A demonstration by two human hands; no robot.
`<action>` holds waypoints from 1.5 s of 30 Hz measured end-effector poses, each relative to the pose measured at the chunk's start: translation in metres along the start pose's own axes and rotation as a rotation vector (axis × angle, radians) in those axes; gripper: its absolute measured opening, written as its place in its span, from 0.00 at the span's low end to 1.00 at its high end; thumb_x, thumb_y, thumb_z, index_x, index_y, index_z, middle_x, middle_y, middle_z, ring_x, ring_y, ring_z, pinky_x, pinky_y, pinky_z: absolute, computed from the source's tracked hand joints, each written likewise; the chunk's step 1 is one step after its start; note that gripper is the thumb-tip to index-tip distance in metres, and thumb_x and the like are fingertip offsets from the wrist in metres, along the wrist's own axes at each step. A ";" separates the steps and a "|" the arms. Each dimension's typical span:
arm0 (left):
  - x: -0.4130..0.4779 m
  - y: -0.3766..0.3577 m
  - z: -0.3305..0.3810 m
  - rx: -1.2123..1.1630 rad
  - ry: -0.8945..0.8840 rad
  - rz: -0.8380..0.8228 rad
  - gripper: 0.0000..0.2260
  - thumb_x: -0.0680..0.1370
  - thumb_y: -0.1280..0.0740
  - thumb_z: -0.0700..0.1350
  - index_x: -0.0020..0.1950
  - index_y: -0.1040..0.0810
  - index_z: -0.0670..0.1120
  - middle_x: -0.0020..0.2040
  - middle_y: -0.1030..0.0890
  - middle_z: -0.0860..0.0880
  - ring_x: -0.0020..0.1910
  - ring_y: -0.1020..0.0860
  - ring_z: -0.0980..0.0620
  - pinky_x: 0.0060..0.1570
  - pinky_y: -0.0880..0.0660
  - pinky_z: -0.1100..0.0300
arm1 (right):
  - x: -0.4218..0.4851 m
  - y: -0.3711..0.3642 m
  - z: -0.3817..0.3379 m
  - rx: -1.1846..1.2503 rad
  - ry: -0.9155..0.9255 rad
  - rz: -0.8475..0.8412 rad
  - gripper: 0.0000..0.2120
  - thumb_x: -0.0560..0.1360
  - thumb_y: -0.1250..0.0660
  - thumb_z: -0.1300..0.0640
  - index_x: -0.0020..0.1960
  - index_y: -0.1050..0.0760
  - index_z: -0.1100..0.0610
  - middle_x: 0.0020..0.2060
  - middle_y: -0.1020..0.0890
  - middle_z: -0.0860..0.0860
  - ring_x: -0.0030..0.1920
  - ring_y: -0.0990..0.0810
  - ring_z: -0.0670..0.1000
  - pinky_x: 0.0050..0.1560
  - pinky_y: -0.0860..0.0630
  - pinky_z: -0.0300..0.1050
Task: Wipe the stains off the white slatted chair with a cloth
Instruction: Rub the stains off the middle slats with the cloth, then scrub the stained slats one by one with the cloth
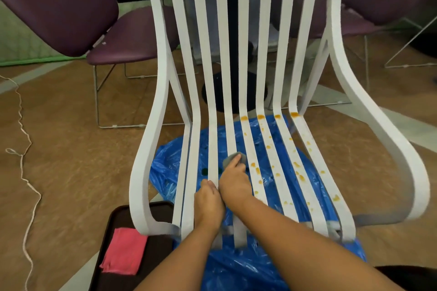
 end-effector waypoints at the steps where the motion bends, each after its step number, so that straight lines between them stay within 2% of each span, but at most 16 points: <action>1: 0.000 0.001 -0.001 -0.024 0.004 0.002 0.17 0.86 0.50 0.47 0.43 0.31 0.42 0.39 0.23 0.42 0.36 0.25 0.48 0.36 0.30 0.52 | -0.011 0.003 0.001 0.017 0.019 -0.003 0.37 0.82 0.42 0.56 0.78 0.62 0.67 0.68 0.34 0.65 0.57 0.21 0.57 0.52 0.20 0.47; 5: 0.000 0.004 -0.002 -0.072 -0.004 0.000 0.16 0.86 0.49 0.47 0.44 0.29 0.41 0.40 0.23 0.41 0.36 0.26 0.47 0.40 0.28 0.48 | -0.043 0.007 0.001 -0.107 0.110 -0.020 0.36 0.83 0.43 0.59 0.76 0.65 0.71 0.64 0.31 0.66 0.52 0.19 0.53 0.52 0.20 0.43; 10: 0.001 0.001 0.000 -0.017 0.000 -0.014 0.16 0.86 0.49 0.47 0.45 0.31 0.41 0.41 0.23 0.41 0.36 0.26 0.47 0.38 0.30 0.51 | -0.083 0.001 0.006 -0.226 0.152 -0.201 0.34 0.83 0.44 0.62 0.78 0.62 0.68 0.65 0.32 0.66 0.58 0.21 0.57 0.56 0.24 0.46; 13: 0.001 0.000 0.001 0.059 0.002 -0.010 0.15 0.86 0.50 0.47 0.46 0.31 0.42 0.41 0.24 0.42 0.38 0.25 0.46 0.41 0.28 0.50 | -0.103 0.009 0.010 -0.220 0.205 -0.361 0.35 0.81 0.39 0.63 0.79 0.56 0.67 0.67 0.30 0.65 0.62 0.23 0.58 0.59 0.26 0.48; 15: 0.002 -0.002 0.002 0.107 0.013 -0.029 0.12 0.86 0.50 0.44 0.48 0.32 0.42 0.41 0.24 0.43 0.37 0.27 0.48 0.39 0.29 0.52 | -0.103 0.021 0.015 -0.139 0.255 -0.444 0.32 0.78 0.35 0.64 0.78 0.46 0.62 0.66 0.27 0.61 0.61 0.23 0.57 0.55 0.25 0.48; 18: 0.004 -0.006 0.006 0.294 0.023 -0.127 0.07 0.84 0.46 0.39 0.55 0.30 0.40 0.49 0.23 0.42 0.39 0.27 0.50 0.38 0.29 0.55 | -0.089 0.052 0.025 0.154 0.255 -0.461 0.19 0.79 0.43 0.63 0.70 0.31 0.54 0.60 0.22 0.56 0.53 0.22 0.52 0.53 0.23 0.47; 19: 0.007 -0.008 0.009 0.378 0.006 -0.159 0.08 0.83 0.44 0.38 0.59 0.28 0.39 0.55 0.23 0.40 0.45 0.24 0.47 0.42 0.27 0.55 | -0.083 0.065 0.029 0.284 0.226 -0.433 0.14 0.82 0.45 0.60 0.64 0.27 0.56 0.56 0.20 0.56 0.52 0.21 0.52 0.55 0.23 0.49; 21: 0.011 -0.005 0.024 0.440 -0.068 -0.146 0.12 0.83 0.42 0.40 0.64 0.28 0.37 0.63 0.25 0.38 0.60 0.25 0.41 0.58 0.27 0.51 | -0.069 0.090 0.038 0.621 0.141 -0.382 0.12 0.84 0.46 0.55 0.57 0.25 0.57 0.48 0.19 0.54 0.49 0.21 0.50 0.57 0.23 0.51; 24: 0.006 0.006 0.061 0.160 -0.192 -0.120 0.18 0.84 0.46 0.53 0.61 0.23 0.42 0.62 0.23 0.41 0.63 0.27 0.42 0.66 0.30 0.47 | -0.058 0.103 0.045 1.267 -0.088 -0.431 0.14 0.83 0.42 0.50 0.63 0.25 0.56 0.53 0.17 0.55 0.57 0.19 0.53 0.63 0.25 0.57; 27: -0.019 0.004 0.084 -0.414 -0.024 -0.322 0.24 0.84 0.48 0.61 0.61 0.19 0.48 0.58 0.16 0.45 0.61 0.21 0.46 0.66 0.27 0.44 | -0.059 0.105 0.044 1.642 -0.260 -0.492 0.19 0.80 0.37 0.45 0.63 0.24 0.57 0.56 0.16 0.59 0.58 0.18 0.61 0.60 0.24 0.63; 29: -0.037 -0.002 0.098 -0.688 0.072 -0.488 0.26 0.85 0.49 0.62 0.61 0.17 0.48 0.56 0.14 0.46 0.59 0.18 0.47 0.63 0.24 0.46 | -0.060 0.106 0.045 1.646 -0.278 -0.491 0.23 0.77 0.35 0.40 0.63 0.23 0.55 0.54 0.16 0.58 0.56 0.17 0.61 0.54 0.21 0.61; 31: -0.045 0.002 0.111 -0.758 0.057 -0.528 0.26 0.84 0.47 0.62 0.60 0.17 0.46 0.55 0.14 0.45 0.57 0.16 0.48 0.60 0.22 0.48 | -0.063 0.105 0.047 1.607 -0.277 -0.500 0.24 0.74 0.33 0.38 0.62 0.22 0.53 0.53 0.15 0.56 0.55 0.17 0.60 0.51 0.20 0.58; 33: -0.046 0.008 0.116 -0.723 0.019 -0.496 0.19 0.83 0.40 0.58 0.61 0.18 0.46 0.55 0.14 0.45 0.57 0.16 0.47 0.58 0.20 0.47 | -0.065 0.105 0.044 1.573 -0.238 -0.512 0.23 0.72 0.29 0.40 0.61 0.21 0.52 0.52 0.14 0.56 0.55 0.17 0.60 0.56 0.22 0.62; 36: -0.041 0.014 0.114 -0.592 -0.022 -0.418 0.09 0.82 0.34 0.49 0.59 0.18 0.47 0.55 0.15 0.46 0.55 0.16 0.47 0.51 0.17 0.48 | -0.062 0.110 0.047 1.479 -0.188 -0.404 0.26 0.69 0.23 0.49 0.64 0.26 0.52 0.52 0.15 0.56 0.53 0.16 0.59 0.53 0.19 0.62; 41: -0.032 0.025 0.110 -0.501 -0.035 -0.331 0.07 0.81 0.31 0.46 0.58 0.18 0.49 0.52 0.15 0.48 0.52 0.16 0.49 0.53 0.17 0.45 | -0.062 0.119 0.054 1.266 -0.184 -0.300 0.24 0.69 0.22 0.52 0.61 0.27 0.52 0.52 0.17 0.52 0.50 0.17 0.53 0.43 0.18 0.49; 45: -0.029 0.032 0.108 -0.501 -0.022 -0.313 0.05 0.80 0.30 0.47 0.55 0.17 0.50 0.51 0.15 0.49 0.53 0.17 0.48 0.55 0.18 0.45 | -0.058 0.120 0.052 1.164 -0.124 -0.321 0.21 0.70 0.23 0.52 0.59 0.26 0.51 0.52 0.18 0.50 0.52 0.20 0.51 0.45 0.21 0.46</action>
Point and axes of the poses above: each hand's wrist, its own x-axis towards the middle knuckle, its own y-axis out of the back of the hand, z = x × y, the point moved 10 cm from there along x, towards the middle knuckle
